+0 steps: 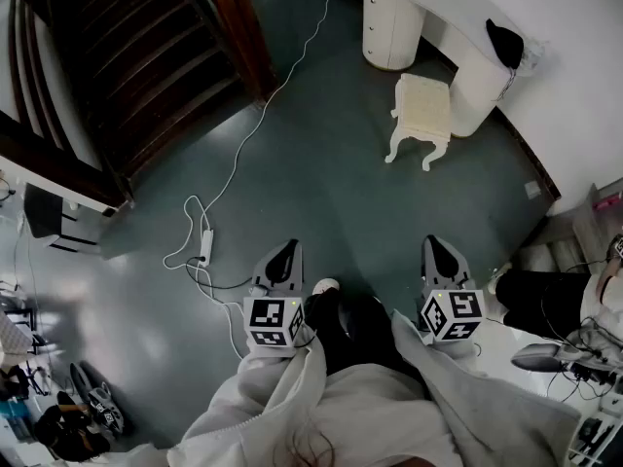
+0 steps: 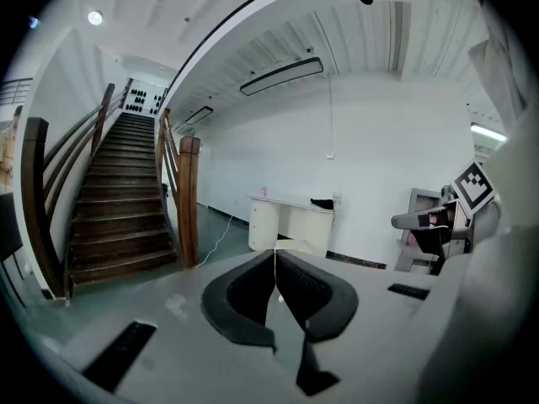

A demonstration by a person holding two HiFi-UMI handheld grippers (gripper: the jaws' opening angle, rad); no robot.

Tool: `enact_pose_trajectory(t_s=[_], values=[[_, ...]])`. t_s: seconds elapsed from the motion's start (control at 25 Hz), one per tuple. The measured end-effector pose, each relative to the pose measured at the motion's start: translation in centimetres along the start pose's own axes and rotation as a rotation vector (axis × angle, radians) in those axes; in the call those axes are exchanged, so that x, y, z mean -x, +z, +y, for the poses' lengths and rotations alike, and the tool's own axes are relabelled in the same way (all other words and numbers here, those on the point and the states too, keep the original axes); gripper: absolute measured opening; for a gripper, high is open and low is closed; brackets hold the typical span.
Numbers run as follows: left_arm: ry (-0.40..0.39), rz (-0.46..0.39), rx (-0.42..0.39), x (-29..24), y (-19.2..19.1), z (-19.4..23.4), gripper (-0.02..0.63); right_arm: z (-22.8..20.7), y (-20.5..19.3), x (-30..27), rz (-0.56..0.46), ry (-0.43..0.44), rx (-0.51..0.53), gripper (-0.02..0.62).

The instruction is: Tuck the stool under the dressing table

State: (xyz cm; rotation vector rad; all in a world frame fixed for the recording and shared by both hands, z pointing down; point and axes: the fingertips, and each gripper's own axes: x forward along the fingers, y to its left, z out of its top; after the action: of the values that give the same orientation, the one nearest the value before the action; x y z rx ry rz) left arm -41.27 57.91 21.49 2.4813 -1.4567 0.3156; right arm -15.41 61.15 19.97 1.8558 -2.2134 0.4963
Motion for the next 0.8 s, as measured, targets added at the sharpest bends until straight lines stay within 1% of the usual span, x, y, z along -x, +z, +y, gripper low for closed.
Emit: enact_pose_trajectory(t_s=[0.16, 0.4, 0.8], values=[[-0.002, 0.0, -0.007, 1.2, -1.1, -0.7, 0.014, 0.3, -1.4, 1.4, 0.003, -0.005, 0.003, 0.051], [-0.009, 0.003, -0.008, 1.2, -1.0, -1.7, 0.014, 0.0, -1.6, 1.8, 0.014, -0.006, 0.001, 0.051], [0.002, -0.022, -0.003, 2.2, -2.0, -5.5, 0.014, -1.7, -2.9, 4.7, 0.009, 0.017, 0.018, 0.051]])
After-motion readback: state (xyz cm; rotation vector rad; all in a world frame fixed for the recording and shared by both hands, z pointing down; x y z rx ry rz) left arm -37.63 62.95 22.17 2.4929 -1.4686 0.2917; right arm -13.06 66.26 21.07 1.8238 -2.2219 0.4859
